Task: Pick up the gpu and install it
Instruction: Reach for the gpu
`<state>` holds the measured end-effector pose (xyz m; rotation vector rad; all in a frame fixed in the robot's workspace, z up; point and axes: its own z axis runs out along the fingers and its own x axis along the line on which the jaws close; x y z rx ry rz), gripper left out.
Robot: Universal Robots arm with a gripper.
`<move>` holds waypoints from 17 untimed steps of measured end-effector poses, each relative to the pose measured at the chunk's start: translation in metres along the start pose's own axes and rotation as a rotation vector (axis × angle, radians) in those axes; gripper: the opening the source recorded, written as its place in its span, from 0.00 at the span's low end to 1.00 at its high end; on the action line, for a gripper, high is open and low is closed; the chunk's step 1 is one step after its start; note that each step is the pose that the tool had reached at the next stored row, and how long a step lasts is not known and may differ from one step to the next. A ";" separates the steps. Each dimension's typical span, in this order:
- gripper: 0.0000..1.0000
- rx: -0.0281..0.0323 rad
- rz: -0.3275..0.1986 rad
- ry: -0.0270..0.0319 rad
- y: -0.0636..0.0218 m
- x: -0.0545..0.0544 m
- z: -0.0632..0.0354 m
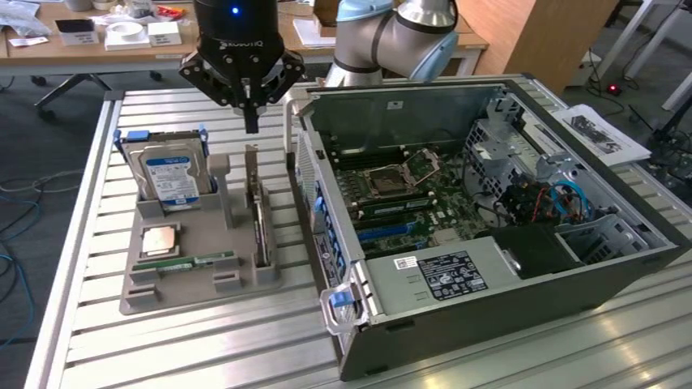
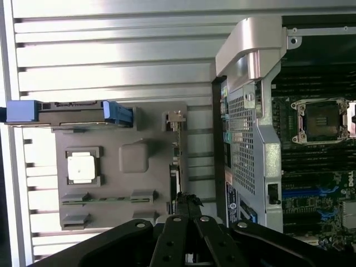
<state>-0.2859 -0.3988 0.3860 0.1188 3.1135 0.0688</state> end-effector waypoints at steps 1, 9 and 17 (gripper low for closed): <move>0.11 0.0000 0.000 0.0000 0.0000 0.001 0.0000; 0.11 0.0000 0.000 0.0001 -0.0001 0.001 0.0000; 0.11 0.0001 0.000 0.0001 -0.0019 0.001 -0.0001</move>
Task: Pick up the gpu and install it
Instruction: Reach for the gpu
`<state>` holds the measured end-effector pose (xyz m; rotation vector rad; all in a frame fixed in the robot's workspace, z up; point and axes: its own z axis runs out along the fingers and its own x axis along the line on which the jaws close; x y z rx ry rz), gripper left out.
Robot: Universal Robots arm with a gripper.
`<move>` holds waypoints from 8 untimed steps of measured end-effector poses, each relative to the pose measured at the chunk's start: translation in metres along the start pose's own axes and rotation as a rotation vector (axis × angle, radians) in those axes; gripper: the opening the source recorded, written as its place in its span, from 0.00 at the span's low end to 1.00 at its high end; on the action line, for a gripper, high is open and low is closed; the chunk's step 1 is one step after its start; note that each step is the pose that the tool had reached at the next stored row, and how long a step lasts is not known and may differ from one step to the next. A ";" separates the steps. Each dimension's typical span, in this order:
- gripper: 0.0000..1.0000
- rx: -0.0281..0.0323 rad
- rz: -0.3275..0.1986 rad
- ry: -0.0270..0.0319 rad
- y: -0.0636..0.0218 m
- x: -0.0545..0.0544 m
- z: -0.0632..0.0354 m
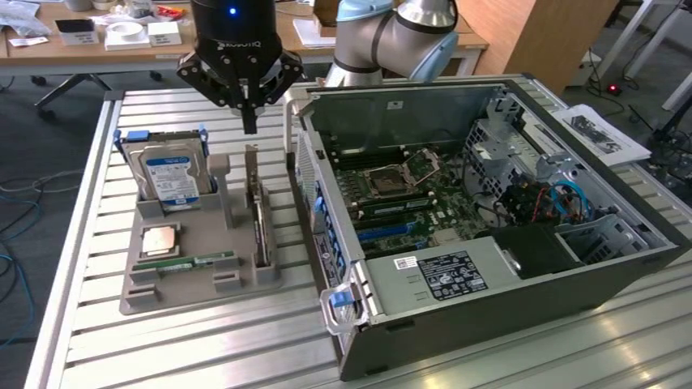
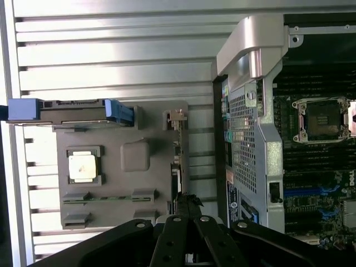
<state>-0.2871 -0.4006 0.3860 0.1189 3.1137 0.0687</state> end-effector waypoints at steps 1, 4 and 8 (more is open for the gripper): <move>0.11 0.0000 0.000 0.0000 -0.0010 0.000 -0.0001; 0.11 -0.0001 0.000 -0.0001 -0.0048 0.000 -0.0002; 0.11 -0.0001 0.000 -0.0001 -0.0095 0.000 -0.0004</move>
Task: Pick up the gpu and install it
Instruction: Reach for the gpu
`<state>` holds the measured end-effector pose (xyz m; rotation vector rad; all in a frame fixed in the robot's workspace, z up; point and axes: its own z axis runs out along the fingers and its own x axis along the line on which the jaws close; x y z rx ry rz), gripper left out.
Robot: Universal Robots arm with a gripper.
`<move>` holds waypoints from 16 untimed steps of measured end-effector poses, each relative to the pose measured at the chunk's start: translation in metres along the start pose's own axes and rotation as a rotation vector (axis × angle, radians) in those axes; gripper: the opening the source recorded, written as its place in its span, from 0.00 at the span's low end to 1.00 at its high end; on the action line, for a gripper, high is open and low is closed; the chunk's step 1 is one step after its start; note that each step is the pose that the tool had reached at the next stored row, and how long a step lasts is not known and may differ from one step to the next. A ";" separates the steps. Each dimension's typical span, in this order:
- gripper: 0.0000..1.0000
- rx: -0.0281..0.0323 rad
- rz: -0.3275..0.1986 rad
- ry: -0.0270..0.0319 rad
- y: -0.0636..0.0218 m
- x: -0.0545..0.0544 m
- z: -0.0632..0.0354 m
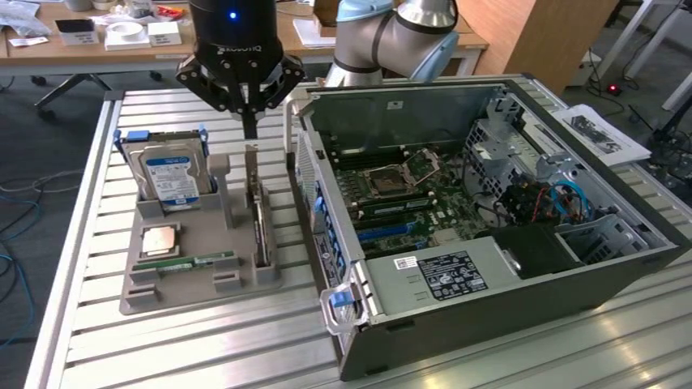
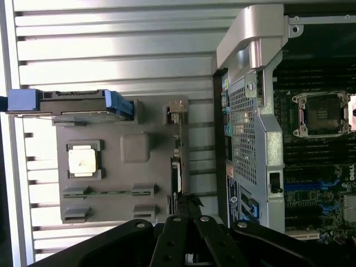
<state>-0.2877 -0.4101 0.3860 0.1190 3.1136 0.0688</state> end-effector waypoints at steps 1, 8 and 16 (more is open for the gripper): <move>0.11 -0.0001 0.000 0.0000 -0.0011 0.000 0.0000; 0.11 0.0001 0.000 0.0000 -0.0080 0.000 -0.0003; 0.11 0.0000 0.000 -0.0001 -0.0099 0.006 -0.0001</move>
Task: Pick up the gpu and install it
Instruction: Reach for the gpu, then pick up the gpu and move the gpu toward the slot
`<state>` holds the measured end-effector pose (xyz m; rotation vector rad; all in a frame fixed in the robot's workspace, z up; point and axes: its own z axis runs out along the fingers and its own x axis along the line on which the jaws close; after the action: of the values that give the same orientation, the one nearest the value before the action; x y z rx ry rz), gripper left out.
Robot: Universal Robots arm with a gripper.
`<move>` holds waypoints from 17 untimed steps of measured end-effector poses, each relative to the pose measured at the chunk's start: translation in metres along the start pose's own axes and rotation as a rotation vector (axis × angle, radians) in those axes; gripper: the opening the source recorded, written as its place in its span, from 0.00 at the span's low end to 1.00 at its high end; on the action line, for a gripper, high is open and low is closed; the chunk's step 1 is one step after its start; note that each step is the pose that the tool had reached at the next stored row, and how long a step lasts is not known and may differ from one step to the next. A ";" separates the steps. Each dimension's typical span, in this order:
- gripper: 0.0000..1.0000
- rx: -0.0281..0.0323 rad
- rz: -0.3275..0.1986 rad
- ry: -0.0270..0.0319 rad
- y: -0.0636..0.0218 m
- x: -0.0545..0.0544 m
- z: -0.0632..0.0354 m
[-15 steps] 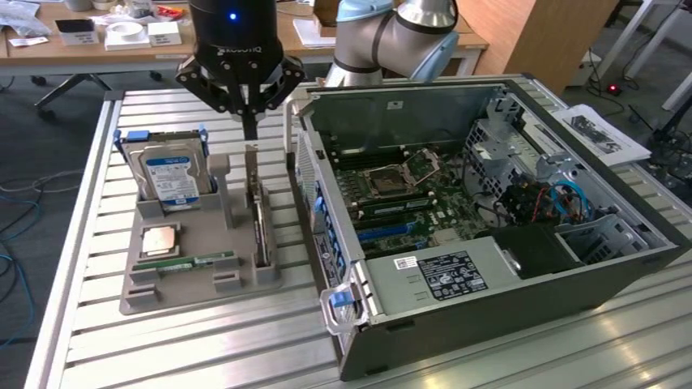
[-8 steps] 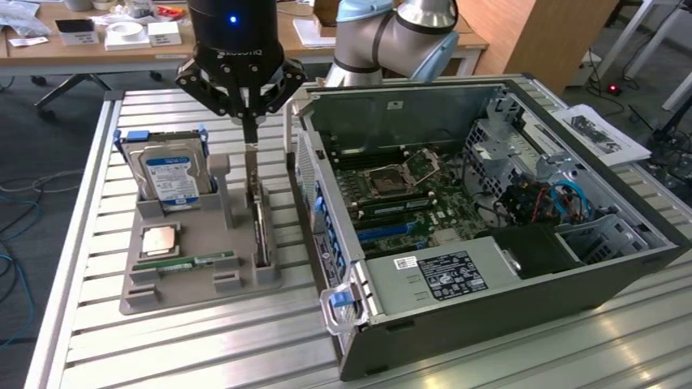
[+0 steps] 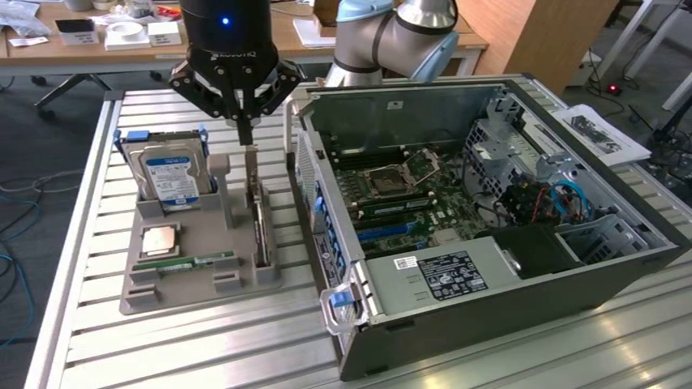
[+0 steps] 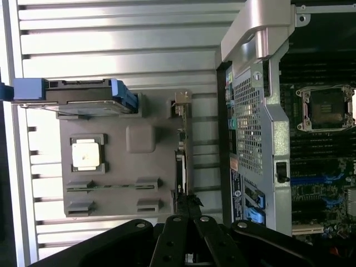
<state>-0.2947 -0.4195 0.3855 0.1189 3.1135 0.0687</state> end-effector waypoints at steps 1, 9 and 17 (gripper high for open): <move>0.11 0.0001 0.000 0.0001 -0.0006 0.000 0.0000; 0.11 0.0001 0.000 0.0000 -0.0036 0.002 -0.0002; 0.11 0.0001 0.000 0.0001 -0.0036 0.003 -0.0002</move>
<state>-0.2975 -0.4229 0.3855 0.1189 3.1136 0.0686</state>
